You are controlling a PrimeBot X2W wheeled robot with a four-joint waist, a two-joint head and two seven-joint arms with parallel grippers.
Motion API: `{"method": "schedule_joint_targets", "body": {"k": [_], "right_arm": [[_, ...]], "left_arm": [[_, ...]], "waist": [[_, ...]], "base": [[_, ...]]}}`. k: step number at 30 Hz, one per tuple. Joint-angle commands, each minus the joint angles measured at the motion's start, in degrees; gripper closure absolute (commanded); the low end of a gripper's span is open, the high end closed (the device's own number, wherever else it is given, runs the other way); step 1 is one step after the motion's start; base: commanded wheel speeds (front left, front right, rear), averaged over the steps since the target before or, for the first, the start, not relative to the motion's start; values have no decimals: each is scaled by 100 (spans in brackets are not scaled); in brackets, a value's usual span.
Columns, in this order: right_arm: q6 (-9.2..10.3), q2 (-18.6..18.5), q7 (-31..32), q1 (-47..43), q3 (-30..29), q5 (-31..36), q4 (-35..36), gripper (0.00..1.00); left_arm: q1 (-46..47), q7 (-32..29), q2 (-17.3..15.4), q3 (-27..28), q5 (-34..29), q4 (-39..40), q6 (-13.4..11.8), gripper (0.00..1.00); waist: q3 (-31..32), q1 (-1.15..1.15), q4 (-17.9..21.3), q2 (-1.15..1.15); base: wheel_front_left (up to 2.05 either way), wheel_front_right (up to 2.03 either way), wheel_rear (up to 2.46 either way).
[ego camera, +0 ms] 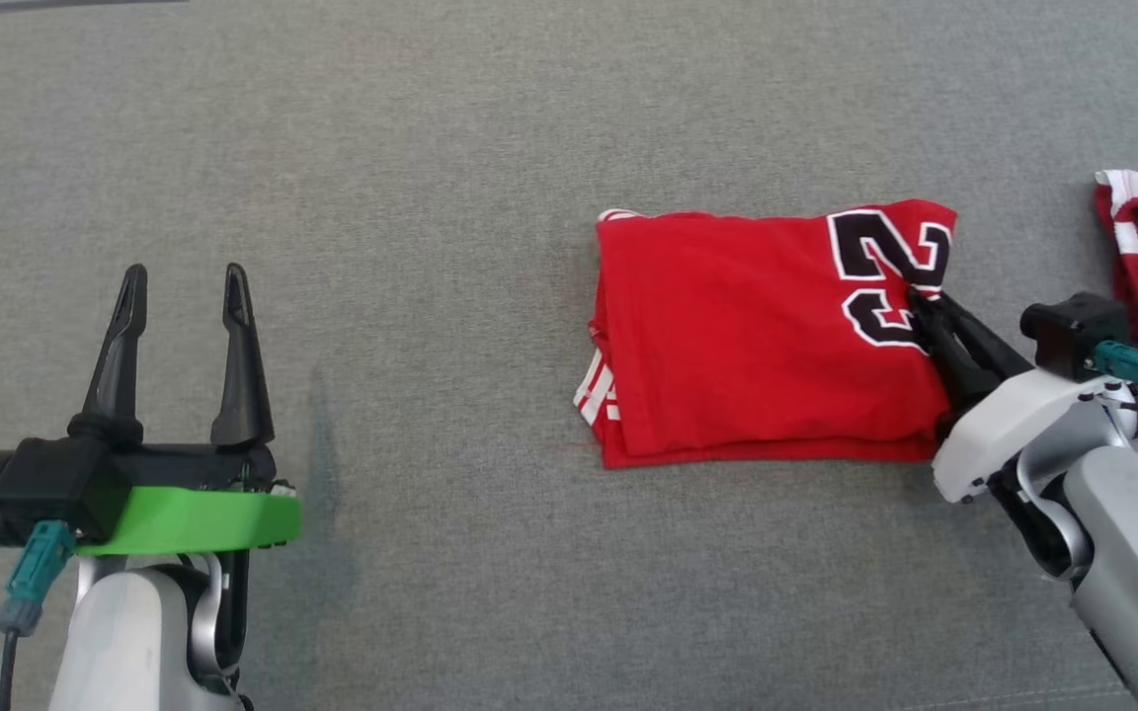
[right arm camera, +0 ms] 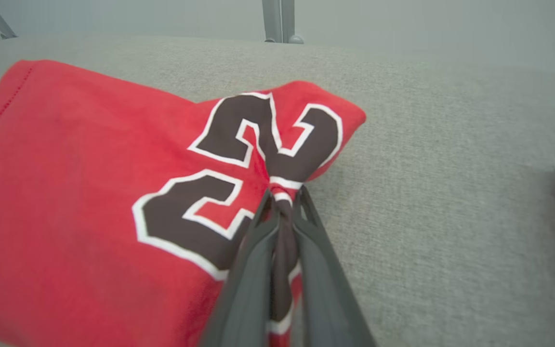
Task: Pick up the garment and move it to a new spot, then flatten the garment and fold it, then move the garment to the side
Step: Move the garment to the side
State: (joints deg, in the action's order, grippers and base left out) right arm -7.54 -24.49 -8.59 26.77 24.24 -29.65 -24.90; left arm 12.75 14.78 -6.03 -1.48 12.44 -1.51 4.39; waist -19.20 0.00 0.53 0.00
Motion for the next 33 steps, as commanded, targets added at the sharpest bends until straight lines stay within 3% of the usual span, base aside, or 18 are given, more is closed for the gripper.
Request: {"method": "schedule_joint_targets", "body": {"k": [1,10,15,22,25,31,32,33], "right_arm": [[11,-84,17,-64,-75,-31,23,100],[11,-912,-42,279,-318,173,537,100],[11,-1543,-109,441,-463,20,1011,100],[11,-2532,-137,571,-913,-230,1006,100],[11,-2711,-170,685,-1211,-366,746,100],[11,-2461,-209,1158,-1148,-263,104,100],[11,-2367,-226,1278,-1116,-260,-26,66],[11,-2282,-231,1380,-1095,-230,-183,51]], "left_arm": [[131,40,-34,-2,-50,27,24,0],[465,6,-132,-255,-145,76,104,0],[612,-47,-247,-291,-185,78,105,0],[774,-206,-434,-367,-261,245,124,0],[858,-275,-513,-403,-264,309,147,0],[968,-397,-621,-449,-276,427,153,0],[974,-408,-648,-450,-281,446,154,0],[972,-432,-661,-451,-288,458,154,0]], "waist": [[-166,0,312,0],[-704,0,849,0],[-922,0,1136,0],[-1208,0,1393,0],[-1340,0,1418,0],[-1556,0,1423,0],[-1582,0,1425,0],[-1600,0,1423,0]], "base": [[0,0,0],[0,0,0],[0,0,0],[0,0,0],[0,0,0],[0,0,0],[0,0,0],[0,0,0]]}}
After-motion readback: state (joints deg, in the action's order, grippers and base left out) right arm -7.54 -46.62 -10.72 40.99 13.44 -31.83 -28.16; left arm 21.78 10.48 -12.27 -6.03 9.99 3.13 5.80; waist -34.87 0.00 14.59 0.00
